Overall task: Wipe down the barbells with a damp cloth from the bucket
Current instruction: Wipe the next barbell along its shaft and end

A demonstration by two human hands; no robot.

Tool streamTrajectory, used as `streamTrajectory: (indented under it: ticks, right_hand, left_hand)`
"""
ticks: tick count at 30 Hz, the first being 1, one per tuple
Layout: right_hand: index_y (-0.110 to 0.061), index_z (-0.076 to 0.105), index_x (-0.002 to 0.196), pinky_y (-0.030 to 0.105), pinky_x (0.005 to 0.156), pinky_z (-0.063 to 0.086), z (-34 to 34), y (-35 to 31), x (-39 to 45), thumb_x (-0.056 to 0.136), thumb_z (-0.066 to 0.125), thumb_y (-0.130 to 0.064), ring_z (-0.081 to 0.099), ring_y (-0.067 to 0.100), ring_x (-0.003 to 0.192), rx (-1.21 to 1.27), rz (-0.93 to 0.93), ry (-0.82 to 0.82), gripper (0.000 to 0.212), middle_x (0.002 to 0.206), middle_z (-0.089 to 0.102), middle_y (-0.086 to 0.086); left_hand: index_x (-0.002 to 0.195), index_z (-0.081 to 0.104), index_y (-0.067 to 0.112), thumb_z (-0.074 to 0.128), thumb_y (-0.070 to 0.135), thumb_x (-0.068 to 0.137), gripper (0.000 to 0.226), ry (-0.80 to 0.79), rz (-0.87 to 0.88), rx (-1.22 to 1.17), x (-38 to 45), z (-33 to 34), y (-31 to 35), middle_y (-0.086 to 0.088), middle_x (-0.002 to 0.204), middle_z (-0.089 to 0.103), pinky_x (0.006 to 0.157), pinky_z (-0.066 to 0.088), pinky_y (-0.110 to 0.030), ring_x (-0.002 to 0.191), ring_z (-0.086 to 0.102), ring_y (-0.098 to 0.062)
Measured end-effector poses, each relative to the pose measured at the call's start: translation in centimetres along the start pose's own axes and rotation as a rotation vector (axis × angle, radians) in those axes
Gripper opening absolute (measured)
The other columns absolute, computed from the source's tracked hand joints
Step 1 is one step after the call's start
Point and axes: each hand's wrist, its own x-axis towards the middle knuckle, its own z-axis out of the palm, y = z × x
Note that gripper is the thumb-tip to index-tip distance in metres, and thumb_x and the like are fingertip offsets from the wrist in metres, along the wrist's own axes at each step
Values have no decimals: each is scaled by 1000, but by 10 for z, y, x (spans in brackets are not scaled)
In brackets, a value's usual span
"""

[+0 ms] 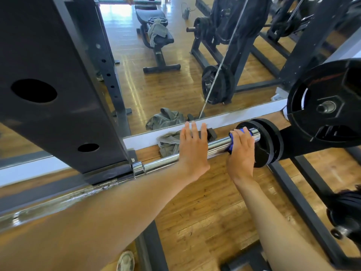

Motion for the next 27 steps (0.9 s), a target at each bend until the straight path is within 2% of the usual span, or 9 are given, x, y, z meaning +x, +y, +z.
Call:
streamTrajectory:
  ticks: [2, 4, 6, 9, 11, 14, 18, 23, 27]
  right_hand:
    - [-1, 53, 137, 53, 122, 27, 2, -7, -6, 78, 71, 14, 32, 33, 147, 1, -132, -58, 64, 141, 52, 13]
    - [-4, 49, 143, 50, 124, 25, -3, -1, -12, 74, 72, 13, 29, 29, 149, -43, -290, -119, 75, 147, 48, 9]
    - [-7, 45, 147, 50, 122, 28, -9, 15, -9, 74, 71, 15, 23, 26, 152, -61, -235, -98, 81, 152, 44, 7]
    - [-5, 45, 146, 51, 123, 25, -6, 8, -9, 78, 68, 18, 20, 28, 153, -16, -63, -44, 75, 152, 45, 9]
    - [-6, 49, 143, 48, 126, 18, -1, -3, -9, 79, 67, 14, 24, 27, 153, -4, -179, -93, 70, 149, 48, 7]
    - [-9, 49, 144, 44, 127, 14, -4, 4, -8, 76, 72, 10, 27, 25, 151, -42, -298, -136, 74, 148, 49, 4]
    - [-5, 53, 137, 54, 122, 27, -3, 5, 1, 77, 74, 13, 28, 31, 150, 13, -49, -45, 66, 143, 53, 9]
    - [-10, 47, 146, 49, 126, 16, -3, -3, -13, 74, 71, 12, 22, 25, 153, -23, -291, -162, 79, 151, 46, 3]
    - [-10, 44, 147, 48, 125, 21, -7, 14, 0, 76, 71, 15, 15, 24, 155, 2, -57, -92, 80, 153, 43, 4]
  left_hand:
    - [163, -2, 14, 79, 43, 79, 120, -120, 8, -77, 13, -6, -7, -20, 168, 8, 127, 9, -50, 157, 3, -38]
    - [162, 9, 10, 77, 34, 81, 109, -23, 33, -98, 9, 5, -4, -17, 165, 25, 127, 17, -47, 155, 18, -33]
    - [161, 12, 4, 75, 22, 88, 99, 136, 69, 6, -3, 17, 5, -21, 162, 31, 125, 24, -47, 152, 27, -34]
    - [161, 1, 0, 70, 12, 92, 98, 249, 137, 155, -16, 31, 15, -26, 166, 15, 126, 21, -49, 155, 17, -38]
    - [161, 0, 2, 68, 12, 94, 96, 250, 139, 111, -17, 31, 15, -24, 168, 8, 127, 17, -48, 156, 11, -37]
    - [163, -2, 13, 77, 31, 89, 110, 174, 48, -79, -10, 18, 10, -17, 169, 9, 128, 14, -47, 157, 9, -32]
    - [163, -6, 26, 81, 57, 75, 127, 50, 2, -129, 7, 5, -5, -14, 167, 21, 126, 18, -49, 155, 18, -32]
    - [162, 3, 7, 69, 26, 94, 98, 238, 98, 39, -9, 18, 8, -20, 165, 23, 127, 18, -48, 154, 20, -34]
    - [161, -2, 3, 67, 16, 93, 98, 280, 166, 119, -18, 24, 11, -21, 169, 8, 128, 5, -49, 157, 7, -36]
